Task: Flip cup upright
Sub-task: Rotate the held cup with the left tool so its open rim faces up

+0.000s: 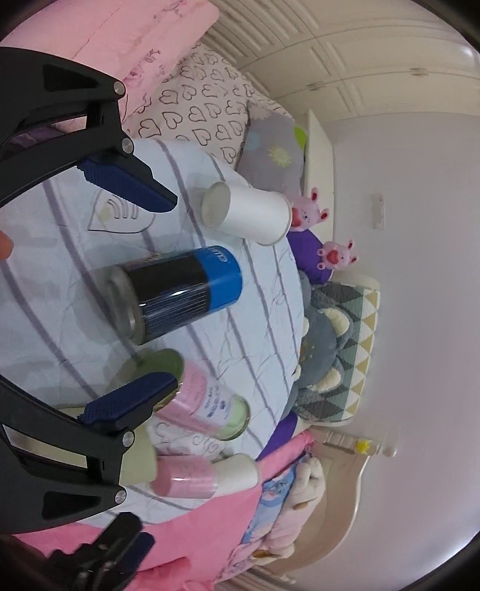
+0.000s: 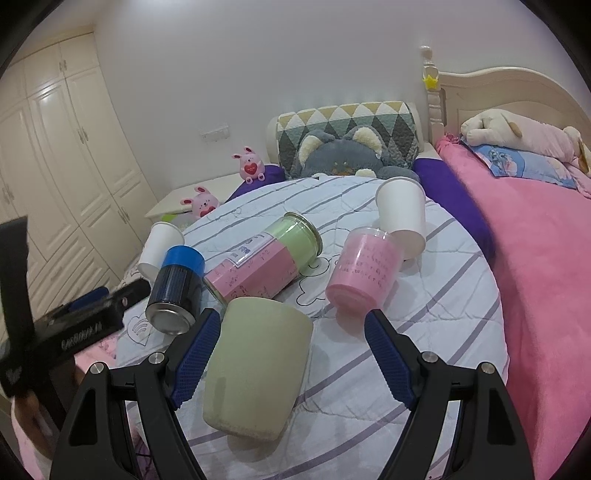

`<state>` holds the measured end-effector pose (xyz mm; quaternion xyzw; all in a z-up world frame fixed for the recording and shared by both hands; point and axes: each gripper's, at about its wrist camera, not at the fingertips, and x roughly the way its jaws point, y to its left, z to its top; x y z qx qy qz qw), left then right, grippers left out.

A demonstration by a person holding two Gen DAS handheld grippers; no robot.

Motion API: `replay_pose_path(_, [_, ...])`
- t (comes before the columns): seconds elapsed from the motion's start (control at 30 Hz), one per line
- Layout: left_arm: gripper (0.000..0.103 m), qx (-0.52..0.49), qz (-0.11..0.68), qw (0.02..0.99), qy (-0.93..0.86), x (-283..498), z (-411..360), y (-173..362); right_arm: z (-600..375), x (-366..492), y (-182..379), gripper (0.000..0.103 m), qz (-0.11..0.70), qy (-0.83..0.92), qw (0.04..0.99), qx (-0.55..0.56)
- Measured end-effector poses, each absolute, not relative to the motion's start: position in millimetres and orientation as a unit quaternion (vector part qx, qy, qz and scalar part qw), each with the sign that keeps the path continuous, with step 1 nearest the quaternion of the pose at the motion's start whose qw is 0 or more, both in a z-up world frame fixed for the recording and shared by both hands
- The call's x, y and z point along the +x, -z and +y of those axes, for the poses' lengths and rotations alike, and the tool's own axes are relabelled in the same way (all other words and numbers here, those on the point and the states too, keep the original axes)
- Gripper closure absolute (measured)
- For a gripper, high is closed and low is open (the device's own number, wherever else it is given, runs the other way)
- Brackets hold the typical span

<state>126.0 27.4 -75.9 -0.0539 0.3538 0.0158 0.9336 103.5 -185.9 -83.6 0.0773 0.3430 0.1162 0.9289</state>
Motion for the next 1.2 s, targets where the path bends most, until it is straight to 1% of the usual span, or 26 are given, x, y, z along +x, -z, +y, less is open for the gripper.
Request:
replay_pose_path(0.2, [0.013,-0.054,0.386,0.921,-0.016,156.7,25.5,86.5,-183.7,123.5,84.1,0.021,0.347,-0.116,0.928,0.072])
replay_pose_path(0.57, [0.013,-0.083,0.488,0.868,-0.039,225.2,38.7,123.7,-171.6,182.1,88.8,0.021,0.366,-0.137,0.918,0.064])
replay_pose_path(0.73, [0.014,-0.083,0.512,0.854,-0.04,241.3,36.4,135.1,-169.4,201.1,94.7,0.021,0.38,-0.143,0.912,0.063])
replay_pose_path(0.8, [0.019,-0.074,0.514,0.854,-0.045,244.7,34.0,136.2,-169.2,205.8,95.7,0.021,0.381,-0.145,0.911,0.063])
replay_pose_path(0.83, [0.029,-0.071,0.512,0.855,-0.048,245.7,33.5,136.0,-169.2,207.9,95.9,0.021,0.381,-0.146,0.911,0.064])
replay_pose_path(1.0, [0.031,-0.065,0.493,0.866,-0.043,244.6,34.0,131.2,-167.3,214.9,97.8,0.021,0.384,-0.15,0.909,0.064])
replay_pose_path(1.2, [0.031,-0.048,0.42,0.906,-0.033,220.7,31.4,103.5,-167.3,210.6,96.0,0.021,0.379,-0.15,0.911,0.066])
